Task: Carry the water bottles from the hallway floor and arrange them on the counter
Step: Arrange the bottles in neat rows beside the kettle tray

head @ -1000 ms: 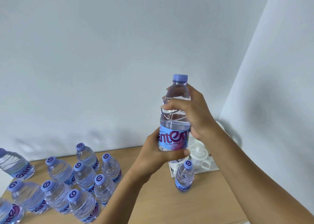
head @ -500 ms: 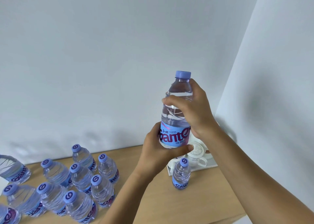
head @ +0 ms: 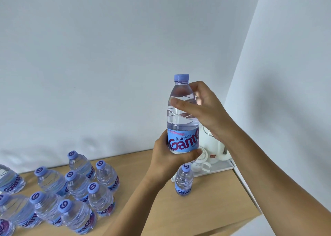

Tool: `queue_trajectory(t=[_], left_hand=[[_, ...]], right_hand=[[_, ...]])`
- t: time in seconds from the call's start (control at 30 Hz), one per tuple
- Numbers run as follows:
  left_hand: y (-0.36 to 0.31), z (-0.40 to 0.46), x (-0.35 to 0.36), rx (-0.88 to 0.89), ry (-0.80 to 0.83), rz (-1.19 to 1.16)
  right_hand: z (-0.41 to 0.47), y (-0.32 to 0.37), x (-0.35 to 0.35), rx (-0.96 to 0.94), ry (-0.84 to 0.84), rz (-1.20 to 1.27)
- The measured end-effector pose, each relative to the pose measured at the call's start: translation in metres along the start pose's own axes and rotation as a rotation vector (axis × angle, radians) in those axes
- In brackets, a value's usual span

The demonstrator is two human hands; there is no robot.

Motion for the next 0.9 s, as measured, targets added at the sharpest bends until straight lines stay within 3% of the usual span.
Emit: queue_trajectory(t=[0.23, 0.47, 0.9], left_hand=[[0.01, 0.009, 0.022, -0.032, 0.01, 0.04], [0.04, 0.011, 0.047, -0.13, 0.187, 0.156], [0.143, -0.011, 0.103, -0.202, 0.004, 0.225]], right_hand=[[-0.01, -0.005, -0.033, -0.018, -0.054, -0.052], [-0.028, -0.04, -0.068, -0.015, -0.063, -0.05], [-0.073, -0.143, -0.112, 0.213, 0.036, -0.122]])
Point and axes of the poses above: each hand's wrist, its own z-axis towards the middle knuckle, its own x-axis out of the palm, y = z × x, the point moved 4 cm from there along z, towards the middle knuckle
